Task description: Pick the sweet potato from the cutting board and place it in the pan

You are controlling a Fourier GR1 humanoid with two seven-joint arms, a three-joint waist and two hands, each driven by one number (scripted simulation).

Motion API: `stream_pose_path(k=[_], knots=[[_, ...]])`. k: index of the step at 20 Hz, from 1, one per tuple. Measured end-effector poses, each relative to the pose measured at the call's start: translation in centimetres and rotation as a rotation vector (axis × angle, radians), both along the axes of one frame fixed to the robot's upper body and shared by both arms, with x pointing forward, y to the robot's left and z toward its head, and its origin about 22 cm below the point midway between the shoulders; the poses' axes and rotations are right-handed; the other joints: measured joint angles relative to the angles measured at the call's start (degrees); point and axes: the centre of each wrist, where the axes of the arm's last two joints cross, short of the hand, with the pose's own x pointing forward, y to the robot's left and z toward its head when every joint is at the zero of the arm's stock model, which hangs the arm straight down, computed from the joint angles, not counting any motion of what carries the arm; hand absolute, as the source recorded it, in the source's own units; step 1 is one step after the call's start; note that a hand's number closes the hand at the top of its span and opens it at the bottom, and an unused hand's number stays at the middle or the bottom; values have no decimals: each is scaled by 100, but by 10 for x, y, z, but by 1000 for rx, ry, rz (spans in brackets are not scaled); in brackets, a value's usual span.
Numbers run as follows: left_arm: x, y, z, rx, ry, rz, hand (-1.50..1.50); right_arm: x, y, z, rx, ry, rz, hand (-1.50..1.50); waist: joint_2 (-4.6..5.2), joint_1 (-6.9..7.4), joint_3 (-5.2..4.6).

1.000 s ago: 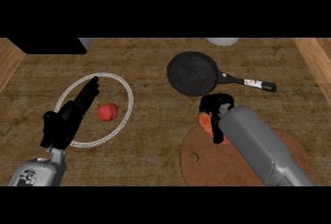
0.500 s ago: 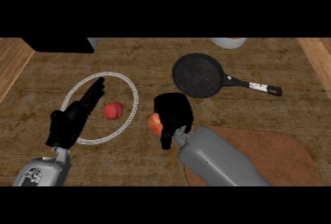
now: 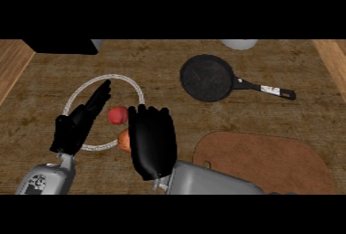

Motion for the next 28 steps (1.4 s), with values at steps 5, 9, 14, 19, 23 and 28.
stream_pose_path(k=[5,9,14,19,23,28], knots=[[2,2,3,4,-3,12,0,1,-1,-3,52,-65,-36,150,29,-47,2],[-1,7,1,4,-8,11,0,17,-9,-6,166,-84,-75,150,55,-36,5],[-3,11,1,4,-11,11,0,51,-24,-26,234,-94,-153,150,75,-50,5],[-3,12,3,2,-12,12,0,91,-47,-51,235,-120,-248,150,82,-73,5],[-5,7,9,2,-13,17,0,122,-70,-60,232,-147,-298,150,85,-71,7],[0,4,15,1,-12,9,0,152,-94,-67,243,-170,-326,150,108,-35,8]])
